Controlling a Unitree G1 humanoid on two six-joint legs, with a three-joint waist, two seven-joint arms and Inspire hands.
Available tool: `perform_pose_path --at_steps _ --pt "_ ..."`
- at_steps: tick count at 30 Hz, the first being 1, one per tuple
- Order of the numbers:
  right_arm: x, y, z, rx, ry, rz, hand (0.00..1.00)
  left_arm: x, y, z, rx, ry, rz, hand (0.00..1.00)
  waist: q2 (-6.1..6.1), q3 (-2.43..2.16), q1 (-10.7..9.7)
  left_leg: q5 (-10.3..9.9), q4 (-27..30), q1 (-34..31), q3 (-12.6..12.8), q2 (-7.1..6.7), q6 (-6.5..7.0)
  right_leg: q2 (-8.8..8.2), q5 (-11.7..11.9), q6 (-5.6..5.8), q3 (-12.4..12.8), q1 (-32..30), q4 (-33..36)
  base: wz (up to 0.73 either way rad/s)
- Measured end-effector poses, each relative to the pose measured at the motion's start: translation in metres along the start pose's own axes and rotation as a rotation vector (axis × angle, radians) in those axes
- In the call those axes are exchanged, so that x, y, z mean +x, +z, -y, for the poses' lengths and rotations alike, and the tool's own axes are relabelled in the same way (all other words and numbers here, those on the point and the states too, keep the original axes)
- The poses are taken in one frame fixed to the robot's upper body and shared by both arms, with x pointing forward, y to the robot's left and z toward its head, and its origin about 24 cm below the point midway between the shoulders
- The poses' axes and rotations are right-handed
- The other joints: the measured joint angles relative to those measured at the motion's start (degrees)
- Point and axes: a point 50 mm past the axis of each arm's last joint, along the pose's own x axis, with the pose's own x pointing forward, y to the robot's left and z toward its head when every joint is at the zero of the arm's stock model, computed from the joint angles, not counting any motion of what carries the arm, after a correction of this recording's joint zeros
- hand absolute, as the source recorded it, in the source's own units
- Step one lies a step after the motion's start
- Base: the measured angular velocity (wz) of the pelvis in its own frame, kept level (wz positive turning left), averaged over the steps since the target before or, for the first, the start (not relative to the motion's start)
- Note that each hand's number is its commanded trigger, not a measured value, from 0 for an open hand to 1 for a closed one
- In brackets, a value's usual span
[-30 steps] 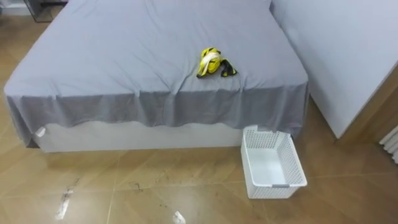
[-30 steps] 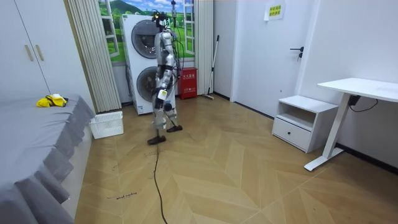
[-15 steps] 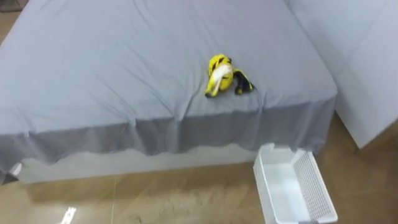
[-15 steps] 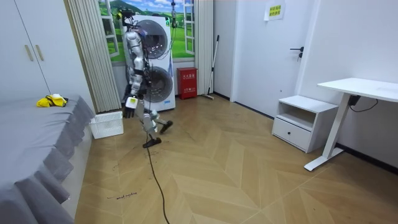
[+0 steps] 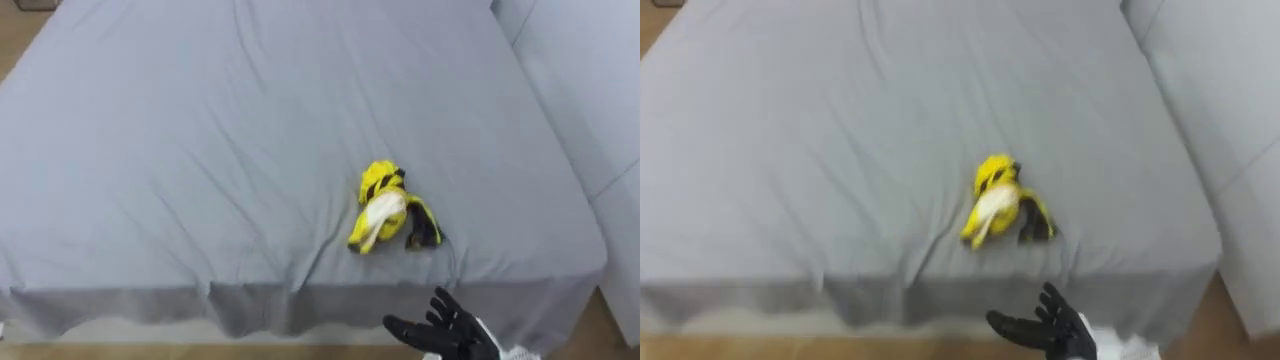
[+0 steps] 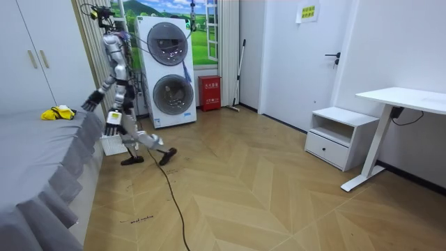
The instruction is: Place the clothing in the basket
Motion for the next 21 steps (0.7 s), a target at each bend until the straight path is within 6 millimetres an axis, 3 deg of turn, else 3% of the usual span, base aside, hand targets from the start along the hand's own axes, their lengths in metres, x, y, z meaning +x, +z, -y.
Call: perform_pose_path --at_steps 1,3,5,6,8,9,10,13,16,21 --pt "0.001 0.009 -0.003 0.009 0.013 0.047 0.0 0.0 0.001 -0.001 -0.014 0.003 0.011 0.0 -0.38 0.26 -0.53 -0.68 5.35 -3.23 0.44 1.13 0.72 0.11 -0.63 0.15 0.33 3.11 -2.12 0.1" --pt "0.002 0.017 -0.004 0.009 0.018 0.089 0.0 0.0 0.005 -0.001 -0.038 0.004 0.029 0.0 -1.43 0.77 -0.7 -3.1 6.86 -7.88 0.61 1.53 1.88 0.05 -0.72 0.25 1.58 6.84 -4.39 -0.08" --pt "0.003 0.02 -0.004 0.008 0.009 0.098 0.0 0.0 0.007 -0.001 -0.076 0.008 0.041 0.0 -2.09 0.78 0.07 -5.94 3.02 -12.44 0.1 0.99 1.66 -0.04 -1.09 0.63 3.42 8.99 -6.27 -0.4" --pt "0.002 0.023 -0.004 0.005 -0.004 0.109 0.0 0.0 0.007 -0.001 -0.078 0.009 0.046 0.0 -2.15 0.76 0.24 -7.53 -1.62 -15.26 -0.96 0.5 1.44 -0.16 -1.4 0.97 4.54 9.31 -6.5 -0.57" --pt "0.001 0.03 -0.004 0.005 -0.02 0.138 0.0 0.0 0.01 -0.001 -0.082 0.008 0.066 0.0 -2.19 0.62 0.43 -6.78 -11.77 -18.07 -0.89 0.34 1.21 -0.32 -2.17 1.64 6.62 8.7 -6.35 -0.6" --pt "0.0 0.031 -0.003 0.012 -0.037 0.146 0.0 0.0 0.01 -0.003 -0.092 0.016 0.07 0.0 -2.65 0.04 0.97 -4.2 -14.91 -18.63 -0.47 -0.18 3.83 -0.96 -3.22 2.55 8.01 8.15 -5.57 -0.39" --pt "-0.001 0.032 -0.001 0.01 -0.054 0.15 0.0 0.0 0.012 -0.004 -0.078 0.019 0.073 0.0 -3.49 -0.56 0.35 -3.22 -17.71 -16.86 0.06 -1.36 4.53 -2.01 -3.35 3.08 8.21 7.35 -4.63 -0.31" --pt "-0.003 0.052 0.002 0.0 -0.071 0.231 0.0 -0.001 0.002 -0.005 -0.057 0.015 0.036 0.0 -3.99 -0.58 0.35 -2.31 -22.44 -13.5 -0.01 -3.31 5.08 -3.54 -3.78 4.17 8.08 6.23 -3.05 -0.24" --pt "-0.003 0.072 0.001 -0.044 -0.069 0.321 0.0 -0.002 0.001 -0.006 -0.054 0.012 0.03 0.0 -3.99 -0.55 -0.26 -1.81 -24.71 -13.36 -1.83 -4.73 5.21 -4.41 -3.72 4.33 5.98 6.58 -4.5 0.05" --pt "0.002 0.086 -0.007 -0.102 -0.059 0.359 0.0 0.0 0.004 -0.005 -0.05 -0.007 0.029 0.0 -3.65 -0.13 -0.02 -0.18 -28.3 -13.73 -2.14 -5.99 5.33 -5.18 -3.76 4.39 5.74 5.02 -5.08 0.06"
